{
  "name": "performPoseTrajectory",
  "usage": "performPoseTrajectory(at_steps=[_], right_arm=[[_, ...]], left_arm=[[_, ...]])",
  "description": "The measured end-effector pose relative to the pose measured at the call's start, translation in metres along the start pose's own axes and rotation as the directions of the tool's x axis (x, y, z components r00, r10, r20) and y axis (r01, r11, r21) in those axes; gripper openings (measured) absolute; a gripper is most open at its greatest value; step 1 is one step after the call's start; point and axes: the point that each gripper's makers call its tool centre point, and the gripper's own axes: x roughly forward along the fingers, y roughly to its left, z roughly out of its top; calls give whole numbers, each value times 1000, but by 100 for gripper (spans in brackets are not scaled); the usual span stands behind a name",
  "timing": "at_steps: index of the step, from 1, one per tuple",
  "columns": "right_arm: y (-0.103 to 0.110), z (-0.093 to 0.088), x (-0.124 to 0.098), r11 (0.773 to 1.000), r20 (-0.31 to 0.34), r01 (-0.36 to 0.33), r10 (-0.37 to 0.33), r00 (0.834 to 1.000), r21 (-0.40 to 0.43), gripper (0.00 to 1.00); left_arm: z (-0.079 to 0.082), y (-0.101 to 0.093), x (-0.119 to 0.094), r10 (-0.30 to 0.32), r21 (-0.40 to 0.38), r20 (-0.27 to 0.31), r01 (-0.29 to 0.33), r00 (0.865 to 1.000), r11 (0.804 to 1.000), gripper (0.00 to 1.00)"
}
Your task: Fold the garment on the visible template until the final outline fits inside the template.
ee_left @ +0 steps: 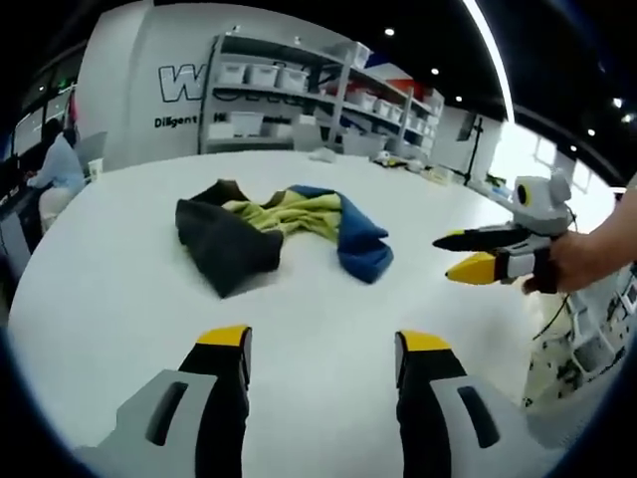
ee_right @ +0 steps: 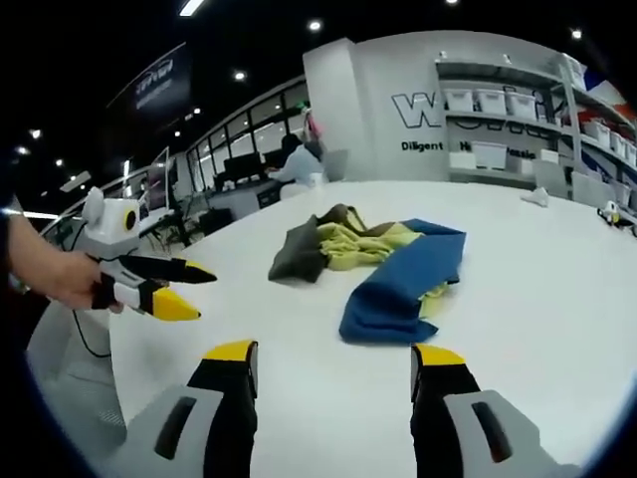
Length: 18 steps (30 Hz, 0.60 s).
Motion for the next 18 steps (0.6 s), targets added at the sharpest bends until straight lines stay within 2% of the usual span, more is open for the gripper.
performPoseTrajectory(at_steps=[6, 9, 14, 18], right_arm=[[-3, -4, 22, 1000, -29, -9, 8, 1000, -26, 51], [-5, -4, 32, 999, -34, -11, 10, 999, -32, 49], [-11, -7, 47, 999, -53, -10, 8, 999, -42, 44], [-15, -9, 56, 999, -63, -14, 11, 998, -51, 42]], left_arm=[[13, 13, 21, 2, 29, 8, -2, 1000, 1000, 50], [14, 21, 32, 4, 58, -10, -3, 1000, 998, 48], [26, 41, 50, 38, 80, -7, -37, 999, 996, 40], [33, 54, 63, 67, 107, -10, -66, 998, 992, 39]])
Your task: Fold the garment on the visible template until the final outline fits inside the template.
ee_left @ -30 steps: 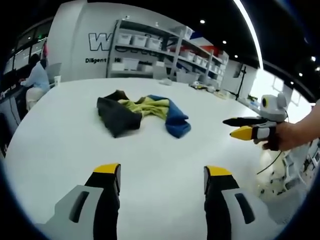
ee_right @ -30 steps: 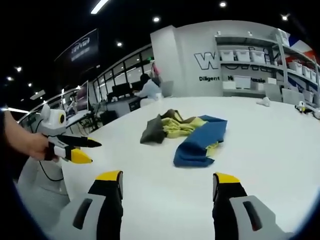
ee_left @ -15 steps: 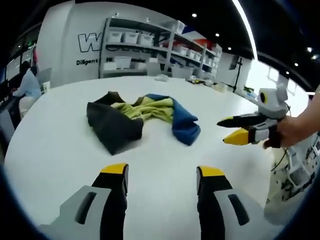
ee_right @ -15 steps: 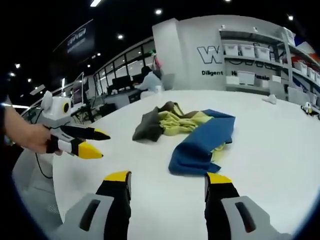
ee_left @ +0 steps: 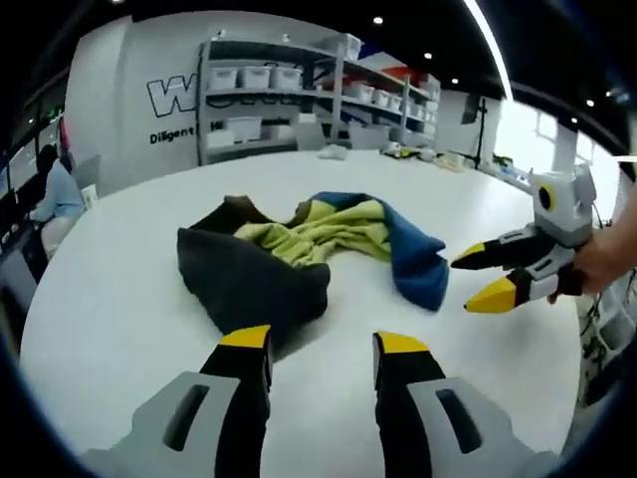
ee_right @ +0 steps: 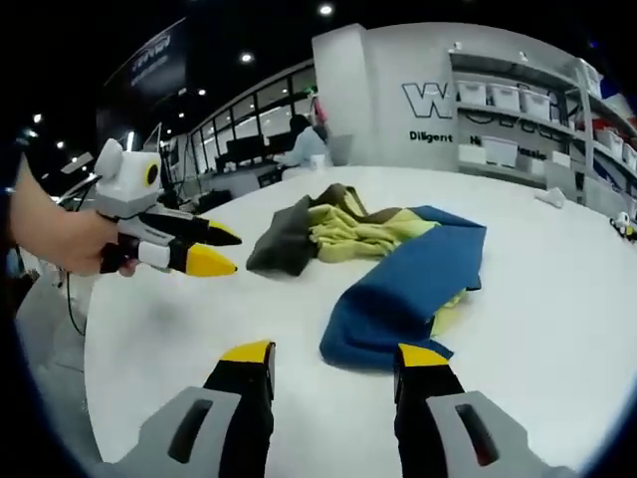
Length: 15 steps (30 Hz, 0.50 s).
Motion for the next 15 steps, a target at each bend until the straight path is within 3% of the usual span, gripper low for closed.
performPoseTrajectory(at_steps=[7, 9, 15], right_arm=[[-7, -4, 9, 1000, -19, 1, -2, 1000, -30, 36], [-8, -6, 11, 999, -23, -1, 0, 1000, -37, 34], [-10, -9, 19, 997, -38, -9, 6, 999, -71, 29]], left_arm=[[-4, 15, 20, 27, 42, -45, -25, 999, 999, 35], [-10, 16, 25, 32, 65, -77, -27, 997, 997, 32], [-20, 19, 31, 43, 86, -101, -34, 994, 996, 23]])
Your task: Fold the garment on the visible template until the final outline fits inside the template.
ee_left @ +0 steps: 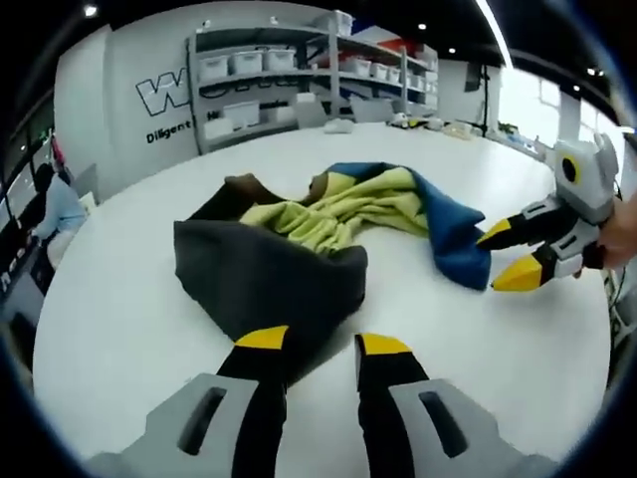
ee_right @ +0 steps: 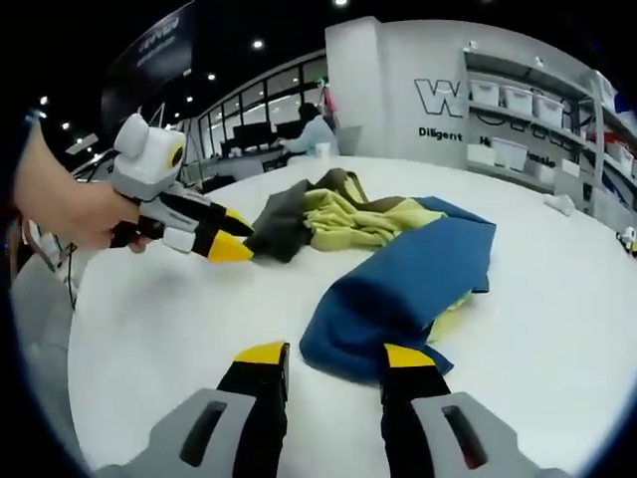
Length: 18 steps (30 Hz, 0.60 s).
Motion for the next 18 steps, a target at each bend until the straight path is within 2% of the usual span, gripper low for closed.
performPoseTrajectory(at_steps=[5, 9, 16, 18], right_arm=[[-3, -2, 5, 1000, -6, 5, -5, 1000, -18, 24], [-7, -1, 5, 999, -2, 19, -19, 1000, -34, 17], [-13, -1, 0, 999, 2, 27, -27, 1000, -34, 0], [-18, -1, -3, 999, 18, 44, -44, 999, -4, 0]], left_arm=[[-6, 9, 1, 27, -11, -13, -27, 1000, 1000, 9], [-7, 10, 1, 18, -4, -15, -18, 1000, 1000, 2], [-5, 17, -7, 22, -28, 2, -22, 1000, 999, 1], [-3, 20, -13, 29, -30, 11, -29, 1000, 999, 1]])
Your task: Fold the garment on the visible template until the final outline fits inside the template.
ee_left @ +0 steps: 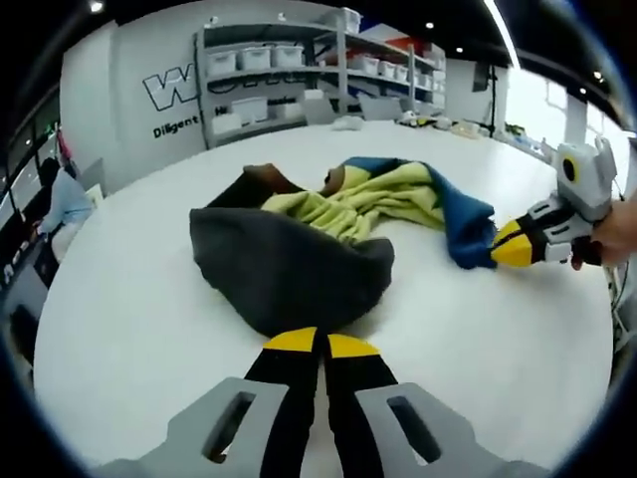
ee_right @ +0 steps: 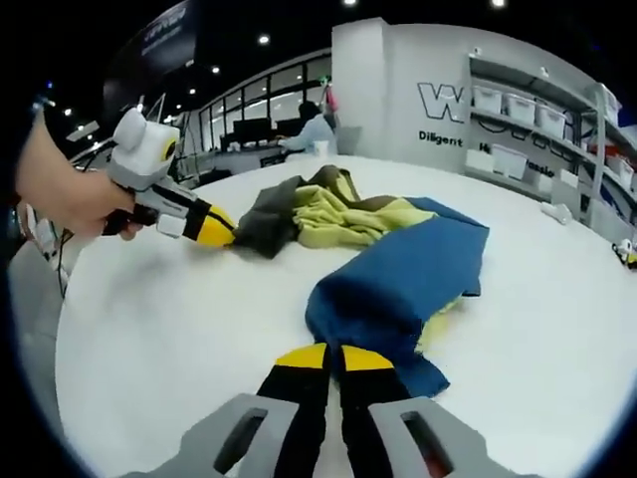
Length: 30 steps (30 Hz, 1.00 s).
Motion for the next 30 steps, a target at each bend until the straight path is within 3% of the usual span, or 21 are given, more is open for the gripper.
performPoseTrajectory(at_steps=[15, 30], right_arm=[[-37, 7, -38, 999, 42, 41, -42, 998, 26, 0], [-94, -21, -80, 986, 3, 153, -154, 988, 67, 0]], left_arm=[[2, 45, -53, 61, -18, 51, -60, 997, 998, 1], [-30, 93, -92, 144, -33, -1, -144, 990, 989, 1]])
